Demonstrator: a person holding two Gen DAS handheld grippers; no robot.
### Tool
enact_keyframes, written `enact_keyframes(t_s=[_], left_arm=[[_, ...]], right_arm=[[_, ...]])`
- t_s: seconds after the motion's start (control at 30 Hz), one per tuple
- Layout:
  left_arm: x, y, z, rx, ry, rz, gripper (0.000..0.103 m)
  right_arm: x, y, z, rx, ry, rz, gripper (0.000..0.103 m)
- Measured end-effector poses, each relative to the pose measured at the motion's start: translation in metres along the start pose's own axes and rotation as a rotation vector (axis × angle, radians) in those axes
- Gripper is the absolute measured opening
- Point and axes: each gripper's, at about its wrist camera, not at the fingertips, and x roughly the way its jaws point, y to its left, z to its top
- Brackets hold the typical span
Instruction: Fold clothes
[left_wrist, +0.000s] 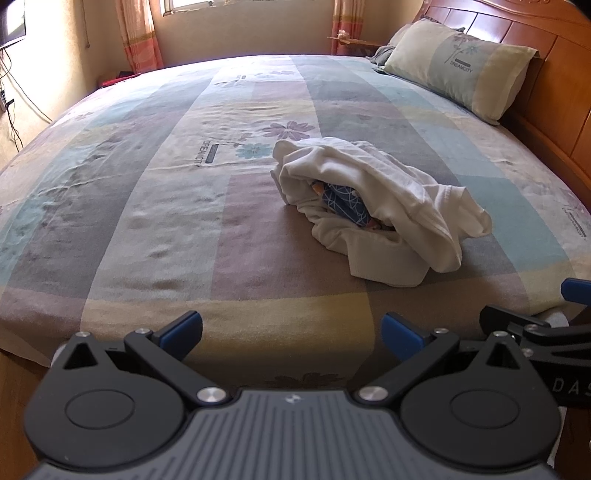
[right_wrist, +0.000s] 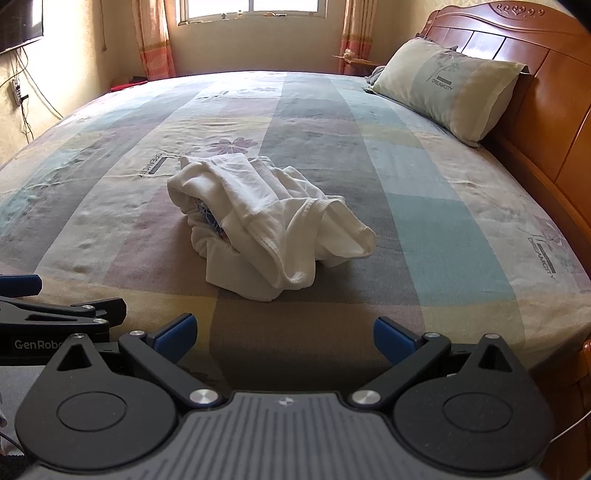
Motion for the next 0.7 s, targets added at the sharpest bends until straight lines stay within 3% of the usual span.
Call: enact_keyframes(t_s=[0.37,0.7], left_arm=[[0.019,-0.002,0.013,0.007,0.008,-0.018,0.102],[0.045,0.003,0.025,-0.015,0.034,-0.036,0.102]], right_arm=[[0.016,-0.007,0.011,0.015,0.014,0.004,0.103],[0.047,-0.011,0.025,0.007,0.039,0.065,0.103]])
